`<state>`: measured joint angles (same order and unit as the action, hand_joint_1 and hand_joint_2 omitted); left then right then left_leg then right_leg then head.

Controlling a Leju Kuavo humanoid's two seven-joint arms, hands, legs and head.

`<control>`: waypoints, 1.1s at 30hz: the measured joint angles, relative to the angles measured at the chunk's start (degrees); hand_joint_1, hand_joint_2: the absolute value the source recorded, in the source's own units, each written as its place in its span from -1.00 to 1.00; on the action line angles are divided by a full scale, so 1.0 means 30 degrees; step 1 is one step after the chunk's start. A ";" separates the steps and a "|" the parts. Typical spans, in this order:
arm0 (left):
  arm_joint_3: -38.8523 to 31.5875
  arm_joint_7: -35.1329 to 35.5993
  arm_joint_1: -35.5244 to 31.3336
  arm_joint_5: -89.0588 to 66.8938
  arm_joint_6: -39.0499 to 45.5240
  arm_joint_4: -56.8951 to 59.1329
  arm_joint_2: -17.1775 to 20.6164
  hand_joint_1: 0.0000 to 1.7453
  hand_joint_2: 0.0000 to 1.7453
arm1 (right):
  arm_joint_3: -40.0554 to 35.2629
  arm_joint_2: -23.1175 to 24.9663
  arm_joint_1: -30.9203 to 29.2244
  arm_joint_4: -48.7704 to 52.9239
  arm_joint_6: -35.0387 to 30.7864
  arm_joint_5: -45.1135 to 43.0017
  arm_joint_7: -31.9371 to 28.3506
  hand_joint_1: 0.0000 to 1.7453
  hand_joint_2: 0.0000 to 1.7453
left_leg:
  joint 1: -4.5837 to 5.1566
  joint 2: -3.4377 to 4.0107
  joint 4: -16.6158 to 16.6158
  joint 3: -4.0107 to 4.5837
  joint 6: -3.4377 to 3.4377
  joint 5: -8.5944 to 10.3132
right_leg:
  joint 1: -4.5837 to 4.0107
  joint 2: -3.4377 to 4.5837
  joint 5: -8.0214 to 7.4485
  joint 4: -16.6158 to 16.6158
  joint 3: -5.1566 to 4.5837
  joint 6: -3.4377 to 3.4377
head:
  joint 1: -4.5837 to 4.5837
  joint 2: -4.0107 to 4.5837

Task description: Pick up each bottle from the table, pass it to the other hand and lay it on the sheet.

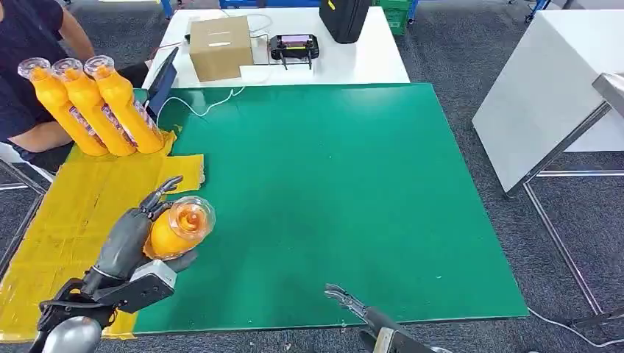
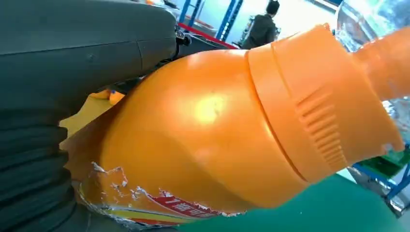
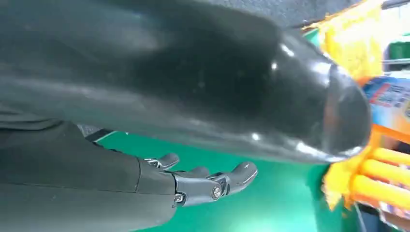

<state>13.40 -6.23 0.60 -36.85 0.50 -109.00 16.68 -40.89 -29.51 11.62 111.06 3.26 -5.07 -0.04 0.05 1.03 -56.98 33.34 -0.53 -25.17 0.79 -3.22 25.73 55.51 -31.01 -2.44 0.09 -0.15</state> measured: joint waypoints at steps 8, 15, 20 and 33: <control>-0.1057 0.0305 0.1104 -0.5302 0.2503 -0.0517 -0.0685 1.00 1.00 | 0.1780 0.0777 0.2088 0.3097 -0.4788 0.3385 -0.1783 -1.00 -1.00 | 0.0001 0.0000 -0.0003 -0.0007 -0.0007 0.0014 | 0.0010 -0.0002 -0.0006 0.0002 0.0010 -0.0007 | 0.0000 0.0000; -0.1959 0.1725 0.1749 -1.1091 0.4319 -0.0226 -0.1107 1.00 1.00 | 0.7615 0.2744 0.5869 0.6387 -0.2445 0.1021 -0.4260 -1.00 -1.00 | 0.0001 -0.0040 -0.0001 0.0008 -0.0011 0.0002 | 0.0010 -0.0032 0.0005 -0.0002 -0.0004 -0.0003 | -0.0007 0.0000; -0.2411 0.2804 0.1681 -1.3769 0.4336 0.1076 -0.0919 1.00 1.00 | 1.1434 0.4559 0.8320 0.7276 0.0458 0.0343 -0.4910 -1.00 -1.00 | -0.0004 -0.0035 0.0001 -0.0012 -0.0010 0.0001 | 0.0006 -0.0029 0.0004 -0.0004 -0.0003 -0.0001 | -0.0007 0.0000; -0.2135 0.3271 -0.0096 -1.4454 0.3265 0.4441 -0.0627 1.00 1.00 | 1.5095 0.6513 0.9195 0.7685 0.3183 -0.0204 -0.4642 -1.00 -1.00 | -0.0001 -0.0001 0.0001 -0.0036 -0.0011 0.0009 | 0.0010 -0.0010 -0.0006 -0.0004 0.0011 -0.0004 | -0.0001 0.0000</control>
<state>6.99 3.58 0.31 -80.21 10.30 -95.68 14.80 4.39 -9.97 39.21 134.11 12.81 -5.68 -13.97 0.04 1.03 -56.98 33.23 -0.57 -25.14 0.82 -3.25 25.71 55.50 -30.97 -2.45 0.09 -0.15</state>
